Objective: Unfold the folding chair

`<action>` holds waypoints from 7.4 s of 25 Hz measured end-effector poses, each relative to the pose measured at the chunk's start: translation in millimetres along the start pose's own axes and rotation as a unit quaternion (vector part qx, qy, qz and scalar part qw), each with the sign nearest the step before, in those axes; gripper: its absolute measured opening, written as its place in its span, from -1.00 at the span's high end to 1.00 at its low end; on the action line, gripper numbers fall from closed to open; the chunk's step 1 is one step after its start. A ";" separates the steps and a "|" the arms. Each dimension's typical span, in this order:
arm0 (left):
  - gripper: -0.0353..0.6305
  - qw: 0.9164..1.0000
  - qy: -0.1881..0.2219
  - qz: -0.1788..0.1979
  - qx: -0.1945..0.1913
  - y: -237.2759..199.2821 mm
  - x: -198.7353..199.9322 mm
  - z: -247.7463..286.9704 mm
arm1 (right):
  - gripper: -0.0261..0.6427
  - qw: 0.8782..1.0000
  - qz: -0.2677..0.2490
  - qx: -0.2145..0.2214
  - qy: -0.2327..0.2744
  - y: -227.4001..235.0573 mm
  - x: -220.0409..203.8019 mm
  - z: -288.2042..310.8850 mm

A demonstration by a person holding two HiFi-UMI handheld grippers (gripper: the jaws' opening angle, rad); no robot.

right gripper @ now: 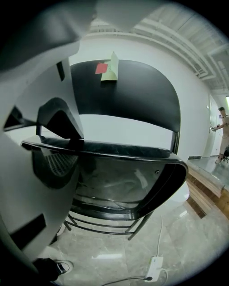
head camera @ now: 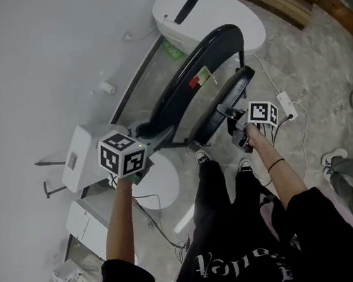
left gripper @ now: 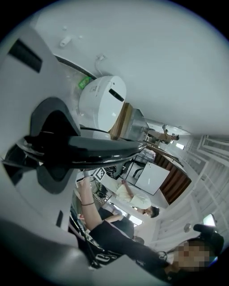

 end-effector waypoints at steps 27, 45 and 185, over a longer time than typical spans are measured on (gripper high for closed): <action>0.45 0.994 0.040 -0.100 0.016 -73.6 -27.4 31.6 | 0.40 0.995 0.059 -0.077 0.010 138.7 -73.5 -129.0; 0.59 0.988 0.045 -0.058 -0.137 -34.3 -58.0 80.1 | 0.28 0.952 0.100 -0.206 0.203 251.2 -130.6 -215.2; 0.88 0.965 0.182 0.022 -0.188 493.9 -438.9 -194.4 | 0.87 0.913 -0.277 -0.210 0.212 -195.7 -702.7 -280.9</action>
Point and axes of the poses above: the fingertips, and each gripper's own axes: z forward along the fingers, y to its right, x out of its top, the point moved 1 cm from there along -z, backward along the fingers, and after that the axes turned 7 degrees about -y, right-handed, at the moved point
